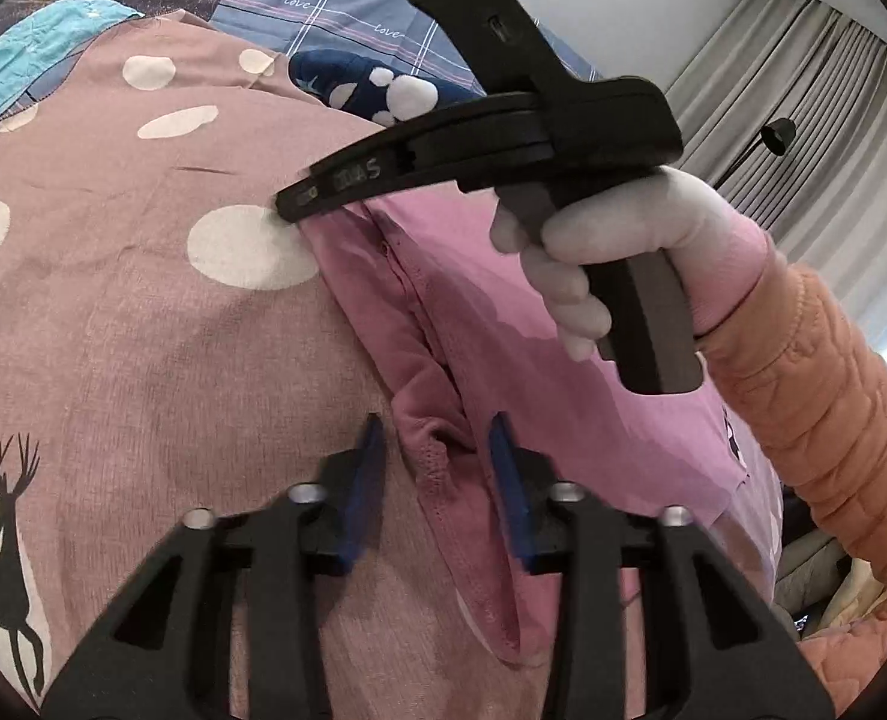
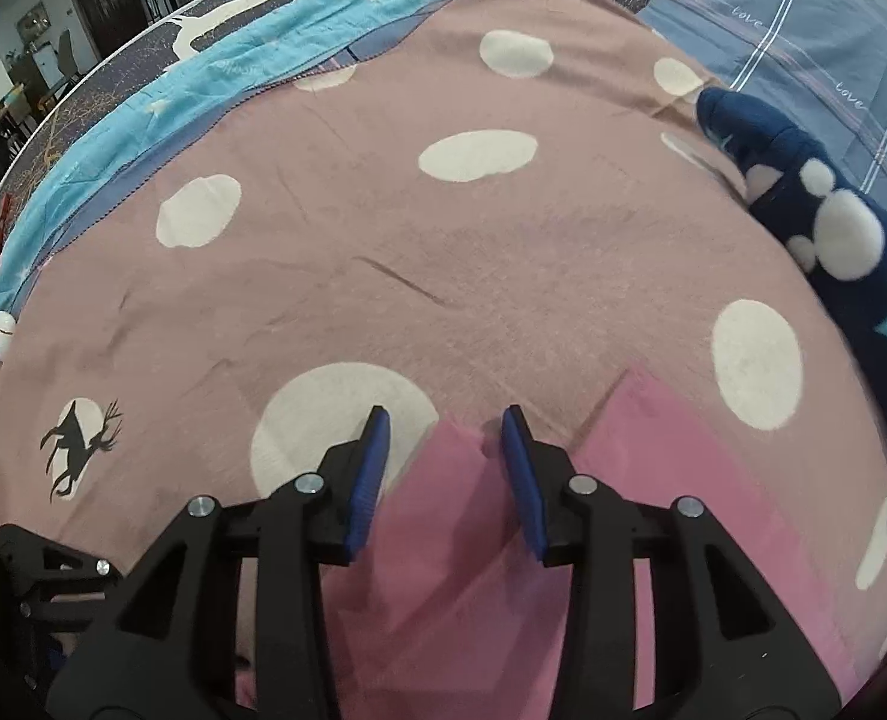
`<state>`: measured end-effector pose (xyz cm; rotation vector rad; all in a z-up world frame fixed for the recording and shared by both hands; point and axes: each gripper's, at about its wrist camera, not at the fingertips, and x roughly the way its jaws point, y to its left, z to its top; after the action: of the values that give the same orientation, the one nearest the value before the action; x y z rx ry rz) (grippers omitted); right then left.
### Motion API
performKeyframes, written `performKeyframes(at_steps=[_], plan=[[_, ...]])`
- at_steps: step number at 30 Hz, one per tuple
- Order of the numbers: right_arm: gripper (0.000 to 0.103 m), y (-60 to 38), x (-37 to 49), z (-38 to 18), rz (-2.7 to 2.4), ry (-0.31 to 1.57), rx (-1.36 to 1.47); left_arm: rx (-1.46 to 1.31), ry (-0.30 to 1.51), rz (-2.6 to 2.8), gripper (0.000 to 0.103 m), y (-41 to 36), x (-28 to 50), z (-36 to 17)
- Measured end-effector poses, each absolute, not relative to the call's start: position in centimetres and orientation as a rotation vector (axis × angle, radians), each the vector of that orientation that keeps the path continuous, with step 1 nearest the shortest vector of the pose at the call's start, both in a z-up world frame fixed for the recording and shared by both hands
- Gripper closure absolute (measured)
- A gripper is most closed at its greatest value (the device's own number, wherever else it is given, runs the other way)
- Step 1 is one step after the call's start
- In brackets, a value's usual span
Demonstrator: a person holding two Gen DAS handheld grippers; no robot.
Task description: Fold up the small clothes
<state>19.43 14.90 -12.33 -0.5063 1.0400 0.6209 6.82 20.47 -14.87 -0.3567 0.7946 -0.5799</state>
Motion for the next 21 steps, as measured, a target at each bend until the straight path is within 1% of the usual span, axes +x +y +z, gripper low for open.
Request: performKeyframes(at_steps=[1, 5, 9, 12, 13, 14, 15, 16, 17, 18, 20, 21], plan=[[0.101, 15.0, 19.5, -12.4, 0.621, 1.025, -0.510, -0.360, 0.795, -0.583, 0.098, 20.5, 6.7, -14.9], [0.101, 14.4, 19.8, -10.6, 0.591, 0.921, -0.428, -0.335, 0.764, -0.514, 0.099, 20.9, 5.1, -14.4], [0.101, 13.1, 21.8, -11.9, 0.623, 0.980, -0.325, -0.308, 0.787, -0.498, 0.099, 20.8, 4.4, -14.7], [0.099, 13.0, 21.5, -12.6, 0.679, 0.962, -0.319, -0.332, 0.794, -0.495, 0.097, 21.4, 4.5, -14.8], [0.091, 12.8, 21.5, -12.2, 0.673, 0.963, -0.300, -0.343, 0.792, -0.500, 0.096, 21.6, 4.3, -14.8], [0.084, 12.3, 21.3, -11.5, 0.659, 0.961, -0.270, -0.363, 0.794, -0.508, 0.091, 22.0, 4.0, -14.7], [0.082, 11.8, 20.8, -10.7, 0.654, 0.947, -0.254, -0.375, 0.797, -0.516, 0.083, 22.2, 3.7, -14.7], [0.082, 11.2, 19.8, -9.5, 0.655, 0.919, -0.264, -0.390, 0.794, -0.529, 0.081, 22.5, 3.3, -14.6], [0.082, 10.9, 19.1, -8.8, 0.655, 0.900, -0.285, -0.407, 0.791, -0.548, 0.075, 22.8, 2.7, -14.7], [0.081, 10.5, 18.0, -8.1, 0.660, 0.877, -0.311, -0.411, 0.793, -0.552, 0.072, 22.8, 2.4, -14.7], [0.075, 9.2, 15.3, -6.8, 0.685, 0.845, -0.357, -0.412, 0.798, -0.544, 0.072, 23.2, 1.9, -15.0], [0.074, 8.5, 13.9, -6.5, 0.695, 0.834, -0.376, -0.419, 0.796, -0.537, 0.072, 23.4, 1.8, -15.0]])
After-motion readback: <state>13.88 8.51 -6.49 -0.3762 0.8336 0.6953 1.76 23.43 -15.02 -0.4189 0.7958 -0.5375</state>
